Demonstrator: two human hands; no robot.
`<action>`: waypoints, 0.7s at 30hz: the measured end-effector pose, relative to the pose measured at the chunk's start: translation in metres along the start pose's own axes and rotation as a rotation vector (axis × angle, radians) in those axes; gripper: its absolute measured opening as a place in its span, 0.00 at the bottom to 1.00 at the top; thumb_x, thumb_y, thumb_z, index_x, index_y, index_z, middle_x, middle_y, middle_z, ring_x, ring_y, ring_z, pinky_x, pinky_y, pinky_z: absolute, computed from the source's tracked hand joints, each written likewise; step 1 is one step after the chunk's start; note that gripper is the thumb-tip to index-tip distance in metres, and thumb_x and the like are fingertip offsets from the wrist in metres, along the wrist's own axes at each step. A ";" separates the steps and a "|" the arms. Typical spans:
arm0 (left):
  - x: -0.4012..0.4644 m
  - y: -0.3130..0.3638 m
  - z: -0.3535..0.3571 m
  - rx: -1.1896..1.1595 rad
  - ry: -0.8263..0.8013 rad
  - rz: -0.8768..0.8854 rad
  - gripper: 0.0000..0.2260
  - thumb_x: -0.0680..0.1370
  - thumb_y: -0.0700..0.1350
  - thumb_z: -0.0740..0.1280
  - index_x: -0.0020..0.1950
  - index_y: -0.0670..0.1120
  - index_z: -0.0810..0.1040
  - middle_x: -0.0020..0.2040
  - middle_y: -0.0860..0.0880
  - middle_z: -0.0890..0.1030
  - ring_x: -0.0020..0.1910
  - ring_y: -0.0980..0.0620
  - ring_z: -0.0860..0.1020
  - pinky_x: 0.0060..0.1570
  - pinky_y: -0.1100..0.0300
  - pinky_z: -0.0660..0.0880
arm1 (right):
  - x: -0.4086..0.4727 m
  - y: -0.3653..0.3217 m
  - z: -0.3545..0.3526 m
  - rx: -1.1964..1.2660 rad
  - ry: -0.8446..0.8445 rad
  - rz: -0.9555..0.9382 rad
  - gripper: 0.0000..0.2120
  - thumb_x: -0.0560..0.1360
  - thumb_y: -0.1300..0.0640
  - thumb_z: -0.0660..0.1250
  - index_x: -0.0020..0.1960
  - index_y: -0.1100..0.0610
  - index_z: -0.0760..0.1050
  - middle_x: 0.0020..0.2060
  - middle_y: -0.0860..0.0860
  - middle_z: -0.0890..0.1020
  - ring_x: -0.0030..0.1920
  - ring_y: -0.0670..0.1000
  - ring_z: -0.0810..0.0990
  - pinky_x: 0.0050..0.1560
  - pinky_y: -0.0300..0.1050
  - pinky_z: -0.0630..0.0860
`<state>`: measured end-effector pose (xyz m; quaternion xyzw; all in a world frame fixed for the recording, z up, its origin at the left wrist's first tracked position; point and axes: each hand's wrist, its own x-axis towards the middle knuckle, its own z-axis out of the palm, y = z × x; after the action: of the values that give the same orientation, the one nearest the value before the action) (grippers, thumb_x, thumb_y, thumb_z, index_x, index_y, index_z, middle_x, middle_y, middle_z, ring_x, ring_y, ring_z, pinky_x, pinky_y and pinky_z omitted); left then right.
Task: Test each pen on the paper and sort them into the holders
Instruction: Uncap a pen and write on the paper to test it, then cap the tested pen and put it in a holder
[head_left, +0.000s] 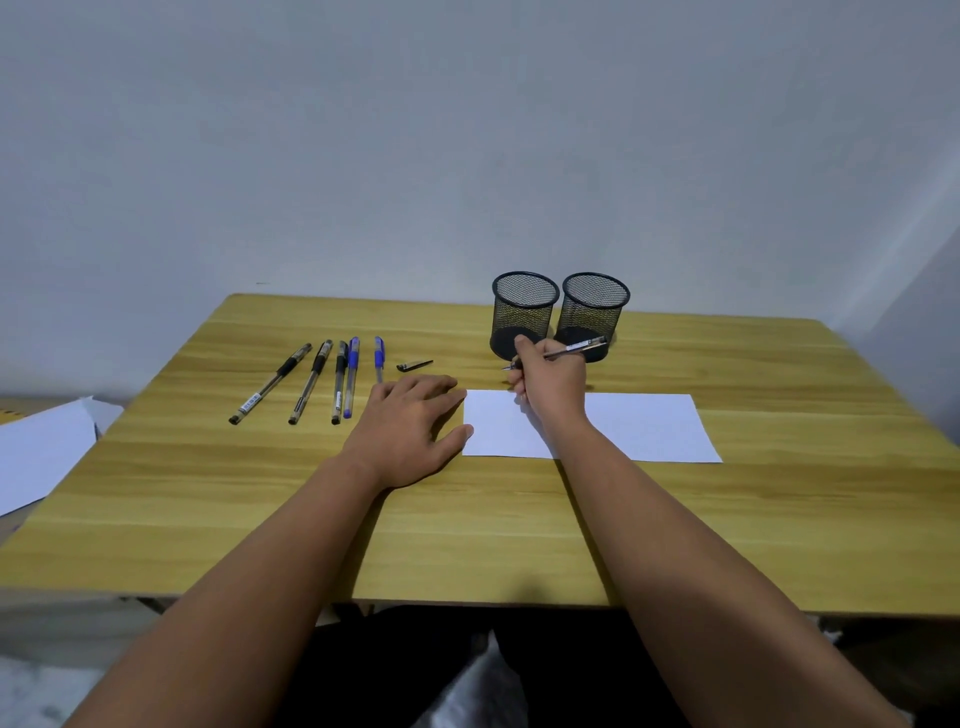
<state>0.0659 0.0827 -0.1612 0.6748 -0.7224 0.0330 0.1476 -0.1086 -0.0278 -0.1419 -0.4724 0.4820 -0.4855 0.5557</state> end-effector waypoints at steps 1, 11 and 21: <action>0.000 0.001 0.000 -0.001 -0.003 -0.001 0.28 0.79 0.67 0.55 0.75 0.57 0.71 0.75 0.56 0.70 0.75 0.52 0.64 0.70 0.47 0.61 | -0.001 -0.002 0.000 0.008 -0.030 0.016 0.17 0.83 0.51 0.72 0.39 0.59 0.78 0.30 0.56 0.82 0.27 0.51 0.74 0.27 0.41 0.69; 0.014 -0.005 -0.021 -0.123 0.093 -0.059 0.24 0.77 0.64 0.61 0.66 0.53 0.80 0.64 0.53 0.80 0.65 0.50 0.76 0.61 0.45 0.75 | -0.002 -0.052 -0.015 0.046 -0.023 -0.151 0.18 0.84 0.48 0.70 0.40 0.57 0.75 0.28 0.52 0.74 0.22 0.43 0.69 0.25 0.35 0.67; 0.047 -0.024 -0.031 0.227 -0.063 -0.369 0.17 0.82 0.55 0.60 0.67 0.52 0.79 0.70 0.49 0.75 0.71 0.43 0.67 0.68 0.41 0.64 | 0.007 -0.049 -0.027 0.110 -0.102 -0.094 0.10 0.84 0.55 0.71 0.45 0.56 0.76 0.33 0.51 0.82 0.26 0.46 0.74 0.23 0.37 0.68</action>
<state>0.0928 0.0429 -0.1229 0.8086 -0.5824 0.0651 0.0515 -0.1390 -0.0405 -0.0962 -0.4874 0.4028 -0.5122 0.5812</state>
